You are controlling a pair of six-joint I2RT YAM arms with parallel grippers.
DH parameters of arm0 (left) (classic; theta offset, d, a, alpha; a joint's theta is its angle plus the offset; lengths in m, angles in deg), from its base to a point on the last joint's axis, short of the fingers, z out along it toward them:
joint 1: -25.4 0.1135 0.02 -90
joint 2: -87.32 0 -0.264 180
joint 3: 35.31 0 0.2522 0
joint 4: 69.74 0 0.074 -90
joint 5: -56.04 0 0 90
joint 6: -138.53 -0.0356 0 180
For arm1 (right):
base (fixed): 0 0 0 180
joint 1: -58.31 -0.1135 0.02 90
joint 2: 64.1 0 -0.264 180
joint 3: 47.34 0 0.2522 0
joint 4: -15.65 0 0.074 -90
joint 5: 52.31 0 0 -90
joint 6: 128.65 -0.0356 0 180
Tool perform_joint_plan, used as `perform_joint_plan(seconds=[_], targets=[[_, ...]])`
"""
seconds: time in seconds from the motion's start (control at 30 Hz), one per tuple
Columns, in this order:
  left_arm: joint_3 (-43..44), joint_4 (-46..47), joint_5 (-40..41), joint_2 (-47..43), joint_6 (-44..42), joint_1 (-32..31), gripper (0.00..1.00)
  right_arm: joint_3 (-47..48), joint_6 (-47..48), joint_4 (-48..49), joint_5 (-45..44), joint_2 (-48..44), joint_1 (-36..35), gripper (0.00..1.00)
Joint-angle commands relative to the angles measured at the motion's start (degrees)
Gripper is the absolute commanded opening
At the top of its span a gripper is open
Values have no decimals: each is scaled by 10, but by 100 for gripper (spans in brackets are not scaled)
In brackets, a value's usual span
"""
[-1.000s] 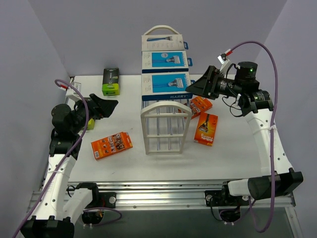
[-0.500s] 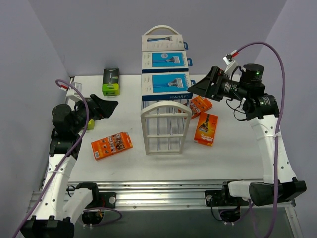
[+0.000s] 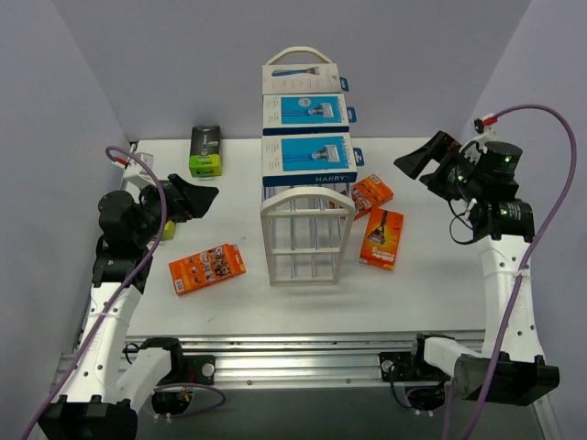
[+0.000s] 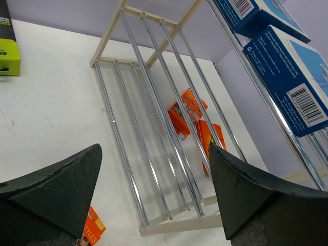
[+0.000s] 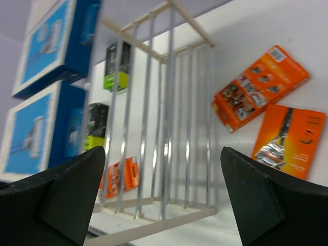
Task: Place and organize the shaving razors onto the shelf
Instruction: Grab a shaving razor with the right arm
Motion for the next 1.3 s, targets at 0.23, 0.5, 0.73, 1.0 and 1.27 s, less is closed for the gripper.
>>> perform_joint_plan(seconds=[0.23,0.5,0.73,1.0,1.27], targets=[[19,-17,20,12,-13,0,94,-271,-63,153,-67,-31,85,90],[22,-20,4,28,-7,10,94,-413,-124,163,-99,-107,89,89],[23,-25,0,39,7,42,94,-480,-182,143,-70,-141,88,89],[16,-2,-36,48,31,72,94,-534,-238,164,-77,-175,75,89],[9,19,-63,61,51,83,94,-582,-303,228,-127,-154,-15,88]])
